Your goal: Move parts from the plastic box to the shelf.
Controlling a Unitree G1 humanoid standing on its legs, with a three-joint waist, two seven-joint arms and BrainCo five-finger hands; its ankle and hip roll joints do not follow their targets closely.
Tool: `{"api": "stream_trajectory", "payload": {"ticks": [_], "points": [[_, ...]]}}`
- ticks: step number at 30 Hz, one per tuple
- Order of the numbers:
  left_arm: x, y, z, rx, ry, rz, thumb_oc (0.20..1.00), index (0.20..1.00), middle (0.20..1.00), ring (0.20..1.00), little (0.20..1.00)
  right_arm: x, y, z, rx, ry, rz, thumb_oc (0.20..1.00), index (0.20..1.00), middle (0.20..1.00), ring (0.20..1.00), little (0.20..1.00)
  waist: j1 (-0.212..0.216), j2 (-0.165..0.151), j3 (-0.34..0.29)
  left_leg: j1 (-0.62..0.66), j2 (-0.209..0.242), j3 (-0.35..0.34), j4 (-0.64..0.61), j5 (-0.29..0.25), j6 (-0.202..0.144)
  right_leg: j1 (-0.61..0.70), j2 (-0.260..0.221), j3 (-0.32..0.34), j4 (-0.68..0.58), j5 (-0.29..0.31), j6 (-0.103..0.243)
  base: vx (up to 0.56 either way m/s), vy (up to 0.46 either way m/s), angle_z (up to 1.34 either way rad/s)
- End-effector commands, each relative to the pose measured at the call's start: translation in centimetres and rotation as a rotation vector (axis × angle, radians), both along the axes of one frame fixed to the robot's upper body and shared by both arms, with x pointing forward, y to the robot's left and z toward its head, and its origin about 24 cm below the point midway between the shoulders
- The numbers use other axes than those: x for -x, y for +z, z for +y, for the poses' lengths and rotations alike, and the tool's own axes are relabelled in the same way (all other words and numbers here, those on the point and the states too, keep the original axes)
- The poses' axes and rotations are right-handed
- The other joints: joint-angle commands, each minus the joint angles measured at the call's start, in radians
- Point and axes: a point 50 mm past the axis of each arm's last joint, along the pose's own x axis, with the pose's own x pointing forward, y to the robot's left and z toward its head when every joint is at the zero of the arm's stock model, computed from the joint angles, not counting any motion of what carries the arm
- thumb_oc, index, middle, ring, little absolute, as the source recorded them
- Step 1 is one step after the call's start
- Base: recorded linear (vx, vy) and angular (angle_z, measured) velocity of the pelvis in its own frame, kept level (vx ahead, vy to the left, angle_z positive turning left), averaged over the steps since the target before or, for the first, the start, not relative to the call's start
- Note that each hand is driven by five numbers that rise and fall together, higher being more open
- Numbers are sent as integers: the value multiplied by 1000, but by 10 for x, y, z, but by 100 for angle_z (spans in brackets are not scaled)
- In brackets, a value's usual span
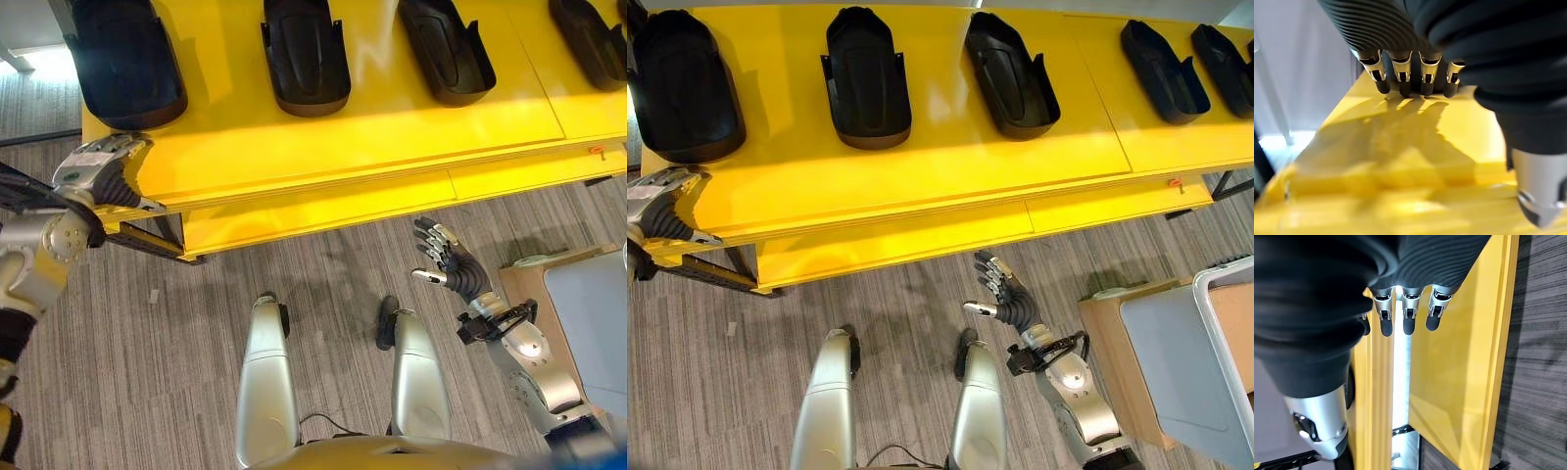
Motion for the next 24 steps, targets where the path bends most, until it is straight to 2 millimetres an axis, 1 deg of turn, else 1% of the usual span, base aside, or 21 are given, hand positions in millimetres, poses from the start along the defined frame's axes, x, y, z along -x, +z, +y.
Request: {"api": "stream_trajectory", "payload": {"ticks": [1, 3, 4, 6, 8, 9, 11, 12, 14, 15, 16, 18, 21, 24], "points": [[3, 30, 9, 87, 48, -161, 1000, 1000, 1000, 1000, 1000, -6, 24, -4, -27, -1, -118, 1000, 1000, 1000, 1000, 1000, -22, 39, -25, 94, 0, 27, -72, 28, 22, 37, -49, 3, 59, 16, -17, 7, -2, -7], [5, 17, -2, 139, -7, -145, 1000, 1000, 1000, 1000, 1000, -7, 25, -4, -31, -7, -122, 1000, 1000, 1000, 1000, 1000, -17, 39, -22, 93, -3, 25, -72, 29, 22, 38, -49, 1, 60, 15, -18, 2, 0, -1], [9, 14, -1, 166, -8, -143, 1000, 1000, 1000, 1000, 1000, -7, 26, -4, -31, -5, -125, 1000, 1000, 1000, 1000, 1000, -19, 40, -23, 93, -3, 24, -72, 28, 23, 38, -49, 1, 60, 16, -19, 3, -1, 13], [15, 2, -16, 248, -96, -97, 1000, 1000, 1000, 1000, 1000, -8, 28, -5, -32, -11, -135, 1000, 1000, 1000, 1000, 1000, -14, 40, -20, 95, -5, 24, -74, 28, 24, 40, -48, -2, 58, 17, -19, 6, 0, 12], [19, -5, -22, 304, -134, -94, 1000, 1000, 1000, 1000, 1000, -9, 29, -6, -33, -10, -140, 1000, 1000, 1000, 1000, 1000, -13, 40, -18, 95, -6, 23, -76, 29, 24, 40, -48, -3, 57, 17, -20, 3, 0, 2], [20, -9, -30, 336, -180, -73, 1000, 1000, 1000, 1000, 1000, -10, 31, -5, -34, -10, -150, 1000, 1000, 1000, 1000, 1000, -13, 41, -17, 94, -7, 22, -77, 30, 25, 40, -48, -3, 56, 19, -20, 0, 0, 0], [25, -19, -36, 408, -230, -32, 1000, 1000, 1000, 1000, 1000, -9, 34, -5, -42, -3, -164, 1000, 1000, 1000, 1000, 1000, -12, 43, -16, 94, -8, 21, -77, 31, 26, 42, -48, -3, 55, 20, -21, 0, 0, 0], [31, -24, -49, 469, -315, 7, 1000, 1000, 1000, 1000, 1000, -9, 37, -3, -48, 14, -180, 1000, 1000, 1000, 1000, 1000, -8, 45, -13, 94, -10, 20, -76, 31, 27, 42, -48, -2, 54, 21, -21, 0, 0, 0], [35, -27, -53, 497, -335, 21, 1000, 1000, 1000, 1000, 1000, -8, 39, -2, -47, 30, -188, 1000, 1000, 1000, 1000, 1000, -8, 45, -13, 95, -11, 20, -76, 32, 28, 42, -47, -2, 55, 21, -21, 0, 0, 0], [38, -32, -62, 538, -388, 38, 1000, 1000, 1000, 1000, 1000, -6, 45, 2, -53, 70, -215, 1000, 1000, 1000, 1000, 1000, -8, 46, -11, 95, -11, 21, -77, 33, 28, 42, -47, -2, 54, 23, -21, 0, 0, 0], [39, -32, -61, 539, -387, 39, 1000, 1000, 1000, 1000, 1000, -6, 45, 2, -53, 72, -214, 1000, 1000, 1000, 1000, 1000, -9, 46, -12, 95, -11, 21, -77, 33, 28, 42, -47, -2, 54, 23, -21, 0, 0, 0], [47, -39, -74, 638, -457, 59, 1000, 1000, 1000, 1000, 1000, -2, 55, 10, -81, 141, -250, 1000, 1000, 1000, 1000, 1000, -5, 46, -7, 97, -12, 21, -79, 35, 29, 43, -48, -3, 52, 26, -20, 0, 0, 0], [55, -46, -80, 721, -496, 81, 1000, 1000, 1000, 1000, 1000, 2, 64, 18, -111, 208, -280, 1000, 1000, 1000, 1000, 1000, -3, 47, -2, 99, -15, 19, -81, 36, 30, 46, -48, -4, 51, 27, -20, 0, 0, 0], [62, -56, -88, 858, -531, 100, 1000, 1000, 1000, 1000, 1000, 8, 73, 26, -151, 281, -305, 1000, 1000, 1000, 1000, 1000, -1, 46, 4, 98, -17, 19, -79, 37, 31, 47, -49, -4, 54, 28, -21, 0, 0, 0]]}}
